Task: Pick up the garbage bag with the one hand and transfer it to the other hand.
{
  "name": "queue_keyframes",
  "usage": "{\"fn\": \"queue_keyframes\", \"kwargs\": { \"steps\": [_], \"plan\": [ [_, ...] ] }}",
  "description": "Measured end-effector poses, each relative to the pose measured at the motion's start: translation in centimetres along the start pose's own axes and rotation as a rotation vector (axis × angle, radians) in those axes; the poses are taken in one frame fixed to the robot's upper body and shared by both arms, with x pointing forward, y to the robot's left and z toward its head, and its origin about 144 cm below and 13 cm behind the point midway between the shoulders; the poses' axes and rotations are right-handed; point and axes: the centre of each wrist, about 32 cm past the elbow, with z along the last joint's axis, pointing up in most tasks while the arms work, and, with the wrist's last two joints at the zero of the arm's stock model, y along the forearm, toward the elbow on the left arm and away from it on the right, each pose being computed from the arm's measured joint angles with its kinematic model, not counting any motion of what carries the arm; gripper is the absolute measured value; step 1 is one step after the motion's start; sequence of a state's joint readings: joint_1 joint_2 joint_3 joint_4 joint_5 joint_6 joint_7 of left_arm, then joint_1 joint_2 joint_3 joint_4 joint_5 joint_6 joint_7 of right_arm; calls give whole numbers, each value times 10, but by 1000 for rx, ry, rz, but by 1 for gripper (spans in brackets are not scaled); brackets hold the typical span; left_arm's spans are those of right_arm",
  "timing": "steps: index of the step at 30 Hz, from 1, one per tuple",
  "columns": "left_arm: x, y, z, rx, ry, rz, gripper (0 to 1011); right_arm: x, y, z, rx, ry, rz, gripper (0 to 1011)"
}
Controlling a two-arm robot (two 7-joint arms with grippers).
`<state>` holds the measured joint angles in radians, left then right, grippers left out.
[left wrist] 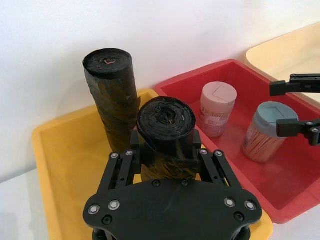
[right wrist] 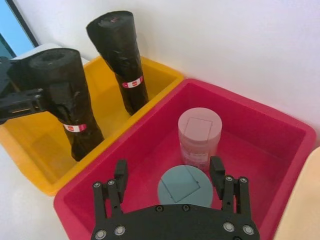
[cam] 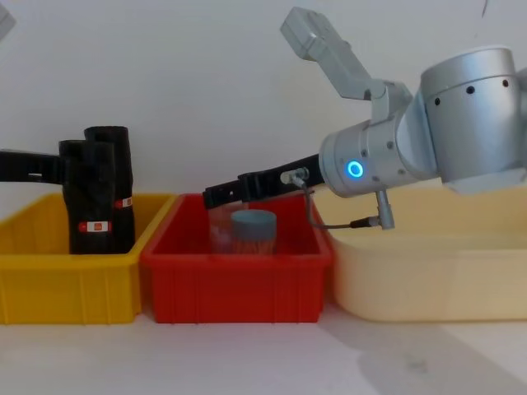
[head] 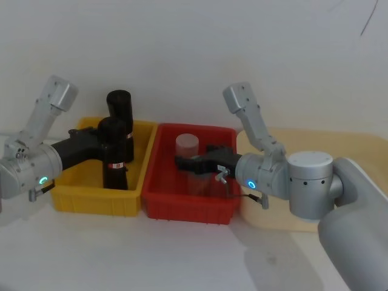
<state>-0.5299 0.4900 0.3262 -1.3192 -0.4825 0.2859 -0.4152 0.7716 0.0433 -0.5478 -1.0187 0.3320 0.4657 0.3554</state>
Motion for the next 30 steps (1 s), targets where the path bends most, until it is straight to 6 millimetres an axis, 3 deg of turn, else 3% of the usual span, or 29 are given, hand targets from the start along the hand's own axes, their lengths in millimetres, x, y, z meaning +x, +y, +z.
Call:
{"fn": "queue_keyframes", "kwargs": {
  "steps": [30],
  "plan": [
    [0,0,0,-1,0,0,508,13,1,-9,-41,-44,1,1000]
  ]
}}
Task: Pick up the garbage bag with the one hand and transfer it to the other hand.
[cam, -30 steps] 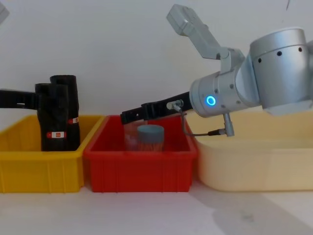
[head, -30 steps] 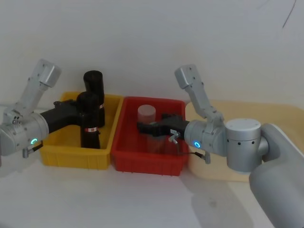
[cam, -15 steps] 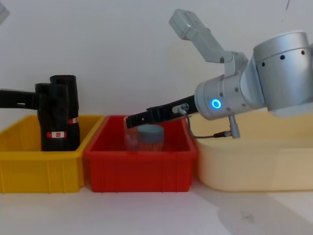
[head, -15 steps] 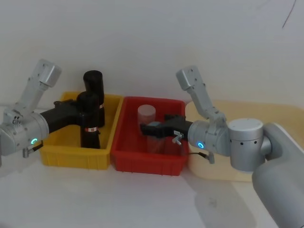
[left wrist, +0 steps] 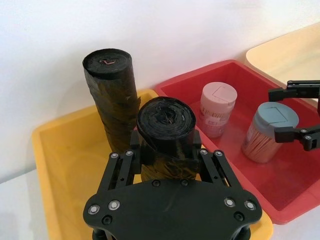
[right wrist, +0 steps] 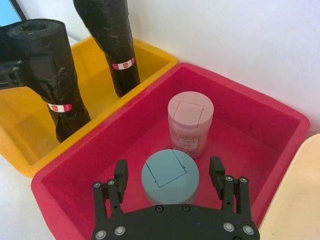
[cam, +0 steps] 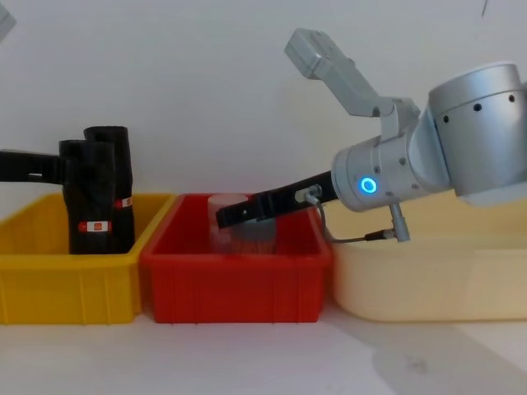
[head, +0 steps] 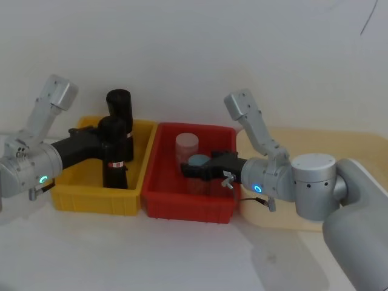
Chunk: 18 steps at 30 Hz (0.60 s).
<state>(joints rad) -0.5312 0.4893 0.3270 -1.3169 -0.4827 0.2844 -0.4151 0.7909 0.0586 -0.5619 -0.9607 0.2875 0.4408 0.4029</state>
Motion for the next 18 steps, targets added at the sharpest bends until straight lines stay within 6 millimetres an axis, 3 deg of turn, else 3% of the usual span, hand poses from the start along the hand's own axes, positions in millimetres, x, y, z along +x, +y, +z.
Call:
{"fn": "queue_keyframes", "kwargs": {
  "steps": [7,18],
  "plan": [
    [0,0,0,0,0,0,508,0,1,-2,-1,-2,4,995],
    [0,0,0,0,0,0,508,1,1,-3,-2,-3,5,742]
  ]
}}
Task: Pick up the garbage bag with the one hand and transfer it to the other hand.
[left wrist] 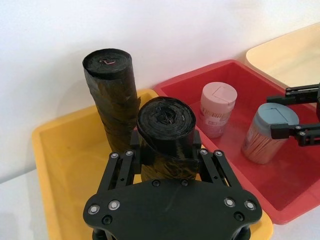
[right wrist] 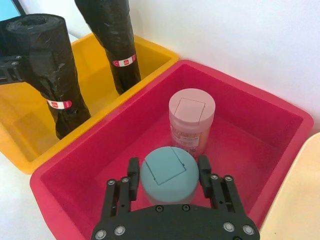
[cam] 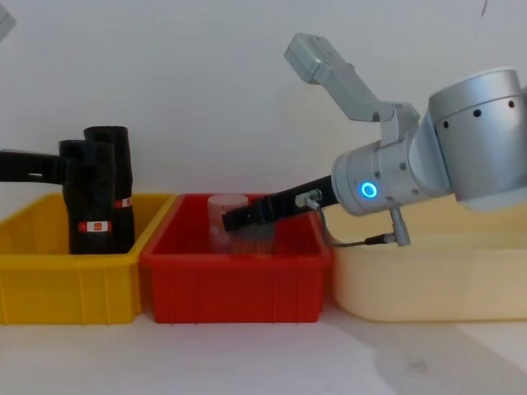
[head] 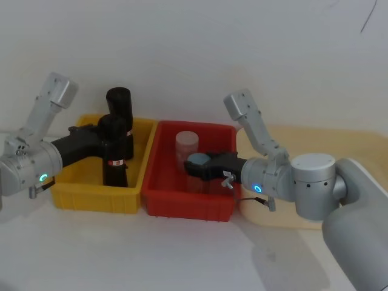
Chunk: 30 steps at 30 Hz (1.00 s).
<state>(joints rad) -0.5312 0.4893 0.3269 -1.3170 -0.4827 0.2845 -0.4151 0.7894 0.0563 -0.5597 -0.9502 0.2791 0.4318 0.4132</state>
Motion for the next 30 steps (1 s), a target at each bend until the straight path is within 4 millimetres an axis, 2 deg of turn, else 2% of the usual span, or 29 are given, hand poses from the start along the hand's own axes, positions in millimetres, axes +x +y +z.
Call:
{"fn": "queue_keyframes", "kwargs": {
  "steps": [2,4,24,30],
  "plan": [
    [0,0,0,0,0,0,508,0,0,0,0,0,1,672],
    [0,0,0,0,0,0,508,0,0,0,0,0,1,652],
    [0,0,1,-1,-2,1,508,0,0,-1,1,-1,4,650],
    [-6,1,8,-13,-30,18,508,0,-6,1,16,6,21,650]
  ]
}}
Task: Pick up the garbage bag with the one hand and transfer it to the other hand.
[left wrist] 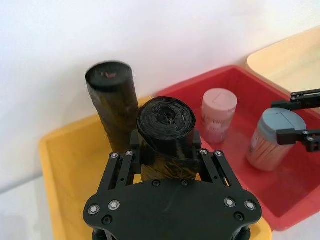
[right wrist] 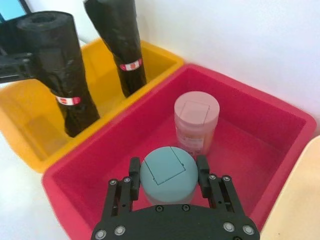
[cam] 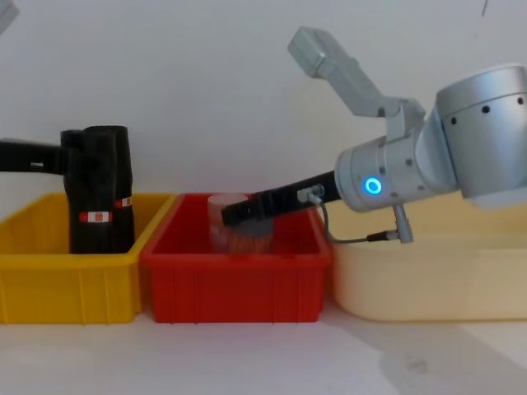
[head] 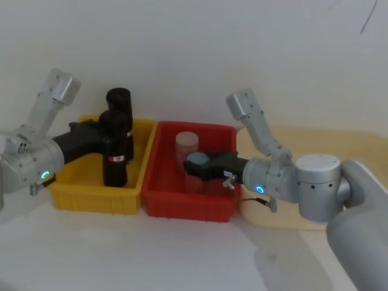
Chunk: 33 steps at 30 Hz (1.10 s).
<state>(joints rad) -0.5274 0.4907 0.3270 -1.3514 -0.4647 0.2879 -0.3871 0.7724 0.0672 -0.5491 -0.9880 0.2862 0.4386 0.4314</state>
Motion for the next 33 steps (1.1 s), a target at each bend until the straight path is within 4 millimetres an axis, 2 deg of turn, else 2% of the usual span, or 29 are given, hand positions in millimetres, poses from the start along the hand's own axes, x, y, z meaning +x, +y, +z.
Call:
{"fn": "queue_keyframes", "kwargs": {
  "steps": [10,19,26,33],
  "plan": [
    [-14,3,25,-52,-66,35,508,0,-21,12,82,42,50,648],
    [-25,2,64,-133,-135,39,508,4,-50,33,202,88,67,650],
    [-26,-8,86,-189,-156,-11,508,8,-70,44,283,117,26,650],
    [-22,-22,95,-221,-148,-76,508,14,-87,46,334,140,-45,648]
  ]
}}
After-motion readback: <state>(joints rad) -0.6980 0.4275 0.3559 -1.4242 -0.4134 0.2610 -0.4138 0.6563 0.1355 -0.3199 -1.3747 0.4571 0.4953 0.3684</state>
